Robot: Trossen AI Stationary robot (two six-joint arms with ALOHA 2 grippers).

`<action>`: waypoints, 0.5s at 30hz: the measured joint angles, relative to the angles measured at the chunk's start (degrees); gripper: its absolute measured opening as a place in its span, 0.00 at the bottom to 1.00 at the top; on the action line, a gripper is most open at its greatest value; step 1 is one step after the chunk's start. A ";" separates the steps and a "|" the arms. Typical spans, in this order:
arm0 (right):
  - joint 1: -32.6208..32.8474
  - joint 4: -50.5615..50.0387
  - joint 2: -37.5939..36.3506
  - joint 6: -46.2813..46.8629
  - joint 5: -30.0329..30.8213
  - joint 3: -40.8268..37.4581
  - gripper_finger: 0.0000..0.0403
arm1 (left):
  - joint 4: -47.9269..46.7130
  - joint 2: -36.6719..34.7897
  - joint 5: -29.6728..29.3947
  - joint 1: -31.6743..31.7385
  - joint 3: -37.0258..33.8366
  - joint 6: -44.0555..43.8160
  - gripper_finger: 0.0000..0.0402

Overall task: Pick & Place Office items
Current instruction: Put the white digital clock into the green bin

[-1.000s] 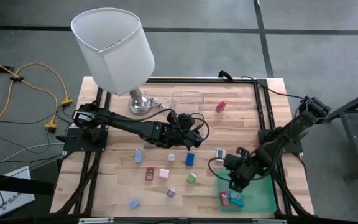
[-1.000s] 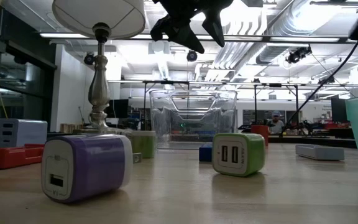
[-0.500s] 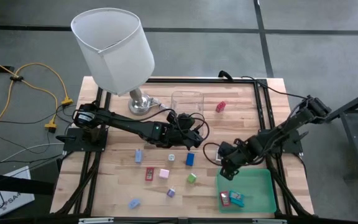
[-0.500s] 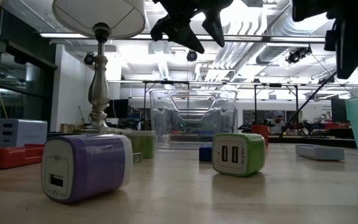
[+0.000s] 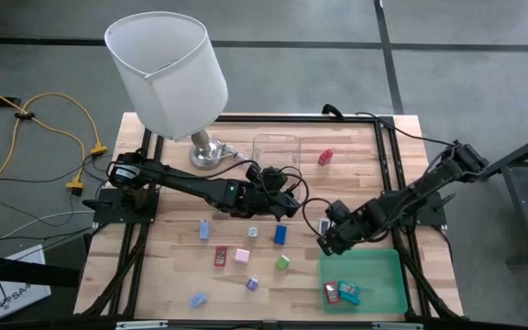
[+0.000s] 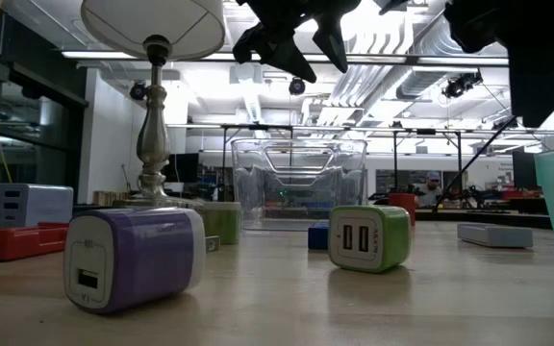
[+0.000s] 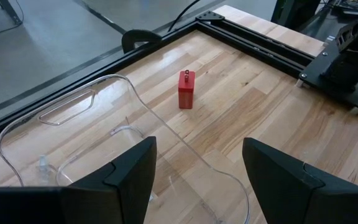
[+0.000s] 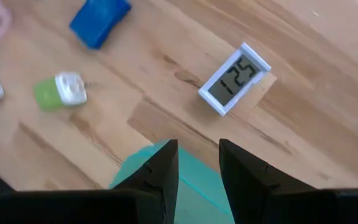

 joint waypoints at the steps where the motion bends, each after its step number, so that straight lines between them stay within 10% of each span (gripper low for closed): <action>1: 0.14 -0.04 0.02 2.51 0.67 0.00 0.26 | -0.01 0.00 -0.02 0.00 0.00 -0.01 0.57; 15: -0.51 0.02 0.07 9.80 -0.24 -3.21 0.26 | -0.02 0.00 -0.02 0.00 0.00 -0.02 0.57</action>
